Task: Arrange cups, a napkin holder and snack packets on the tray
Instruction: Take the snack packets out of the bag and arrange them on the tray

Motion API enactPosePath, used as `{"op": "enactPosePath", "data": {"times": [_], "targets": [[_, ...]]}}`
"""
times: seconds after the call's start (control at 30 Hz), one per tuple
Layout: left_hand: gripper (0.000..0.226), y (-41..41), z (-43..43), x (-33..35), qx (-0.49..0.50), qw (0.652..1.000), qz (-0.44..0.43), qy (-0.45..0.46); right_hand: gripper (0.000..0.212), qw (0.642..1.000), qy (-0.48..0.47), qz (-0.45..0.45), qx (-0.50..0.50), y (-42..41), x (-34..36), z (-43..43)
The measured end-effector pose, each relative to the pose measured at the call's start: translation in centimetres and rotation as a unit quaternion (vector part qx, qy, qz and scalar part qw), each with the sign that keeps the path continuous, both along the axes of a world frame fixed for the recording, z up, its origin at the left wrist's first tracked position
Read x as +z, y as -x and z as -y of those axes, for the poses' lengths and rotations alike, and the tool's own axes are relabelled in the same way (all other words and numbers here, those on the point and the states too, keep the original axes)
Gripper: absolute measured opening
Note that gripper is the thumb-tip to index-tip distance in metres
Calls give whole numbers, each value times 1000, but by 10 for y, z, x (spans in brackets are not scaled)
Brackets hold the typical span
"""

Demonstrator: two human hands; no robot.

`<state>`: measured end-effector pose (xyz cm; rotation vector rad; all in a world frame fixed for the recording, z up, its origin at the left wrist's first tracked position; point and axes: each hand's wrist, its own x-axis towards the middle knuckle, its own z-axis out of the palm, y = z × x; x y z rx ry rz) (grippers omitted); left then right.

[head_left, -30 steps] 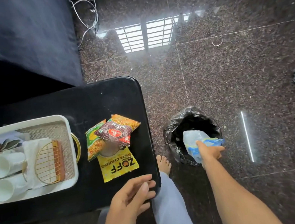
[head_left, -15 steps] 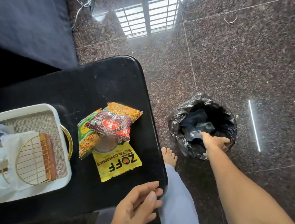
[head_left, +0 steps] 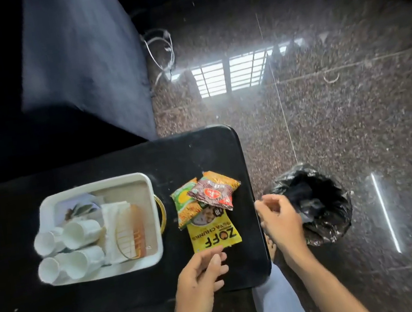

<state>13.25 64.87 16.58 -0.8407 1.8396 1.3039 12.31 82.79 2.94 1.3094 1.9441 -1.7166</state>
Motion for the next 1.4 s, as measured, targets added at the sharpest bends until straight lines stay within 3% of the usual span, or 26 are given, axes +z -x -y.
{"op": "enactPosePath", "data": {"times": [0.1,0.2,0.4,0.6,0.73,0.83,0.97,1.13,1.23,1.33,1.4], "targets": [[17,7,17,16,35,999,-29,-9,46,995,82,50,-15,19,25,37],[16,15,34,25,81,995,-62,-22,38,989,127,55,-58,39,36,62],[18,42,82,26,106,985,-126,-56,37,993,-22,85,-75,72,22,81],[23,76,151,12,87,976,-171,-102,34,987,-76,116,-79,82,-1,88],[26,103,199,1,113,969,-162,-146,23,989,-112,68,-76,96,11,99],[24,123,234,-5,68,971,-194,-121,19,986,-161,19,-25,112,40,118],[30,145,278,-11,-101,954,-283,3,16,949,-303,-24,86,132,90,155],[37,171,318,-13,-231,908,-341,85,27,910,-330,-112,224,150,140,214],[46,182,334,-14,-284,882,-357,117,35,853,-346,-180,347,156,158,250],[67,188,344,-13,-359,833,-396,145,25,774,-352,-227,476,157,163,283],[83,190,349,-12,-408,798,-414,157,22,744,-347,-236,520,156,163,302]]}}
